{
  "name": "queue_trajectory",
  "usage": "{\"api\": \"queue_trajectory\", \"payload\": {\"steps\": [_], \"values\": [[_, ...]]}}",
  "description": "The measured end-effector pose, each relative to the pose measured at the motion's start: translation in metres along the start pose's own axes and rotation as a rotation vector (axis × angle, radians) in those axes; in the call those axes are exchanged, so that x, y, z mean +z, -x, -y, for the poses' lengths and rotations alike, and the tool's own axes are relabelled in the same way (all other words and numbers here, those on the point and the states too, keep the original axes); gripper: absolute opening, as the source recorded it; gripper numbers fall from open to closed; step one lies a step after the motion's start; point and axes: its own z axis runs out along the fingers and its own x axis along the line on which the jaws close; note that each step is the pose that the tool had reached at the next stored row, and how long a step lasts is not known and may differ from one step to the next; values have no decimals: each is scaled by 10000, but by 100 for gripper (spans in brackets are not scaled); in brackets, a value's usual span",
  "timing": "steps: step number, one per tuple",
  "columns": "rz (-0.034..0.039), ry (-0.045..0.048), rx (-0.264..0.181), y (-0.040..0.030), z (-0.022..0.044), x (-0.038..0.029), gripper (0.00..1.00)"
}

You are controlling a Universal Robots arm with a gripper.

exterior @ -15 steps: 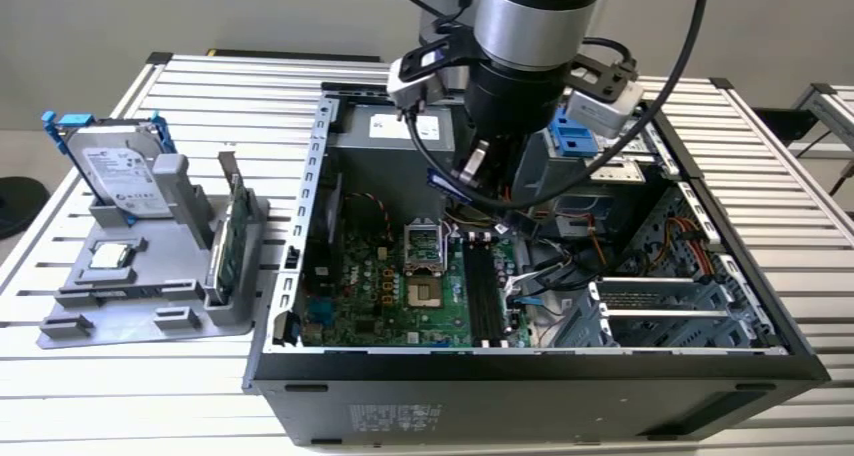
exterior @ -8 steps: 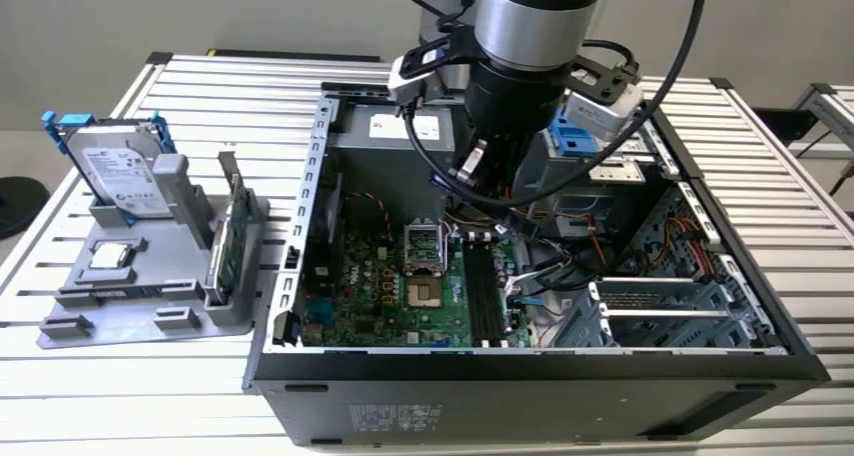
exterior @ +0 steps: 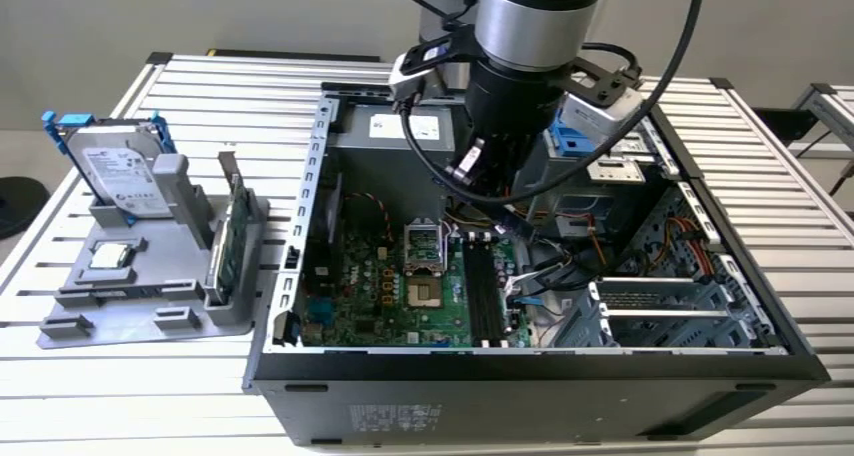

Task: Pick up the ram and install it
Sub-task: 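Insert the ram into the slot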

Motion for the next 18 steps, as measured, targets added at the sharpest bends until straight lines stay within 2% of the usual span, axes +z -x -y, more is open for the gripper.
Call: {"api": "queue_trajectory", "payload": {"steps": [18], "values": [[-24,39,1703,3,-3,0,0]]}}
